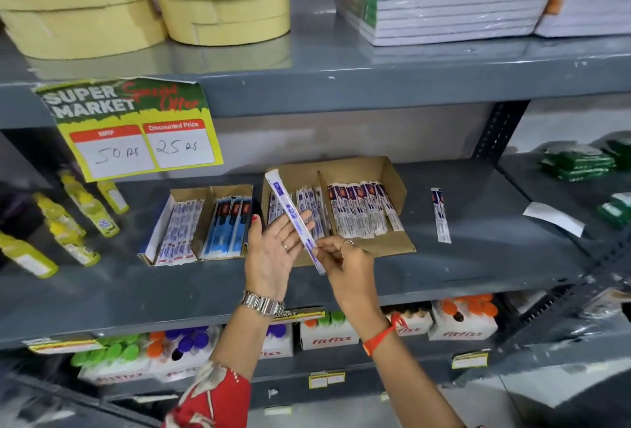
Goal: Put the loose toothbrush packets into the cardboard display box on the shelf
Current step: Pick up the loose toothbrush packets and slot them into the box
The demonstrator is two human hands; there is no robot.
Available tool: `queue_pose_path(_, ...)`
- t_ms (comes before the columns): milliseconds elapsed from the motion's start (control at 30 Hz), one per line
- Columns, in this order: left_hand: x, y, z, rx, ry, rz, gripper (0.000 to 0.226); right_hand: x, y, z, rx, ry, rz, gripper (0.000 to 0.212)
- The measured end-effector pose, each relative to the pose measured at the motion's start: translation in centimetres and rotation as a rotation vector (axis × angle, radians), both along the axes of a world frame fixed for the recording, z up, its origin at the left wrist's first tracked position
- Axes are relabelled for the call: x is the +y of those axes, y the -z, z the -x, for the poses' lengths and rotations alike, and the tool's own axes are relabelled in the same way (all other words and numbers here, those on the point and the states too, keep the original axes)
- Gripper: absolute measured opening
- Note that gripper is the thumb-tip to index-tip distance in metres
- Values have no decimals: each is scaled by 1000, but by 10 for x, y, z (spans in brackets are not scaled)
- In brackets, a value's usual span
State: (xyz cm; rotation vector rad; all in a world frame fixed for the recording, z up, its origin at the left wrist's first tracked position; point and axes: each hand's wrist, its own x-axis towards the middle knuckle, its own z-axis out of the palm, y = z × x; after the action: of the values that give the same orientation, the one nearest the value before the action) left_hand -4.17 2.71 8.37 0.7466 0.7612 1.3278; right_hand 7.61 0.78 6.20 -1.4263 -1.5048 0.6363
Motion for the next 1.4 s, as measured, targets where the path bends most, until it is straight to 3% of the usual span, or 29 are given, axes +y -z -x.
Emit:
queue_pose_path(967, 13, -2, 5, 106, -59, -8, 52, 11, 2, 9, 28, 48, 75, 15)
queue_pose_path(1100, 10, 18, 15, 477, -265, -84, 38, 22, 1, 8, 128, 107, 162, 12)
queue_pose_path(1200, 1, 53, 33, 931, -451, -240, 55, 34, 1, 8, 125, 172, 244, 12)
queue_pose_path(1300, -3, 90, 54, 1421, -455, -318, 61, 48, 1, 10, 60, 257, 307, 11)
queue_pose_path(1400, -13, 111, 66, 1712, -323, -284, 66, 63, 0, 15, -88, 321, 353, 15)
